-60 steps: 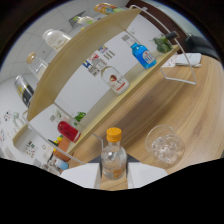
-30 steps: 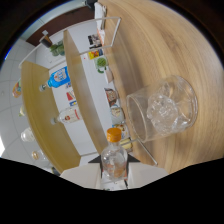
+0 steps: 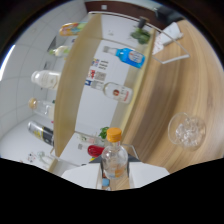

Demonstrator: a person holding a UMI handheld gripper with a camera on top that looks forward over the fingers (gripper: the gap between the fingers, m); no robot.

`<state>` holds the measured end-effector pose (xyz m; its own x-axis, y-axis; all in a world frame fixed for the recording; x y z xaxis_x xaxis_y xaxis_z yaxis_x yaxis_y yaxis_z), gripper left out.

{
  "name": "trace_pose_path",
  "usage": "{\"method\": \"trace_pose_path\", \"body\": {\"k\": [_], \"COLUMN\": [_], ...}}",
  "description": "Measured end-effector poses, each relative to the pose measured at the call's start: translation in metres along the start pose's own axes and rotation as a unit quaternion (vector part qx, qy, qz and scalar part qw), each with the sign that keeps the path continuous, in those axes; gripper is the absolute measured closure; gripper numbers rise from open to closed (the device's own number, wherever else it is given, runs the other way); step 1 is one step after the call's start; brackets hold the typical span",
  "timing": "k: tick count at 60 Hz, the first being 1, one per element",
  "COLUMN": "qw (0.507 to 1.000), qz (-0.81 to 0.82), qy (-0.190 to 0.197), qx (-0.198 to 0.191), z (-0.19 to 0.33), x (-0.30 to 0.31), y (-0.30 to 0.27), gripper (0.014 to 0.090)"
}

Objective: Make me a cup of Mount Fuji.

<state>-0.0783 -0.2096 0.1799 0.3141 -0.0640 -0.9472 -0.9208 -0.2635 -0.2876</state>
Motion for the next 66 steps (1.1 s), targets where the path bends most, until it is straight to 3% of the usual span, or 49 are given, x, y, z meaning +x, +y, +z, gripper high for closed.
{"method": "trace_pose_path", "body": {"k": [6,14,28,39,61,66], "qw": [0.985,0.931,0.858,0.826,0.803,0.801], "qz": [-0.171,-0.361,-0.501,-0.536,-0.537,-0.54], "qy": [-0.005,0.021,0.107,0.144,0.2,0.196], "qx": [0.023,0.046,-0.041,-0.099,-0.164,-0.165], "z": [-0.004,0.006,0.046,0.06,0.067,0.066], "x": [-0.046,-0.059,0.028,0.083,0.125,0.125], "y": [0.006,0.034,0.113,0.146,0.159,0.161], "gripper": [0.069,0.0687,0.069,0.0692,0.0684,0.0681]}}
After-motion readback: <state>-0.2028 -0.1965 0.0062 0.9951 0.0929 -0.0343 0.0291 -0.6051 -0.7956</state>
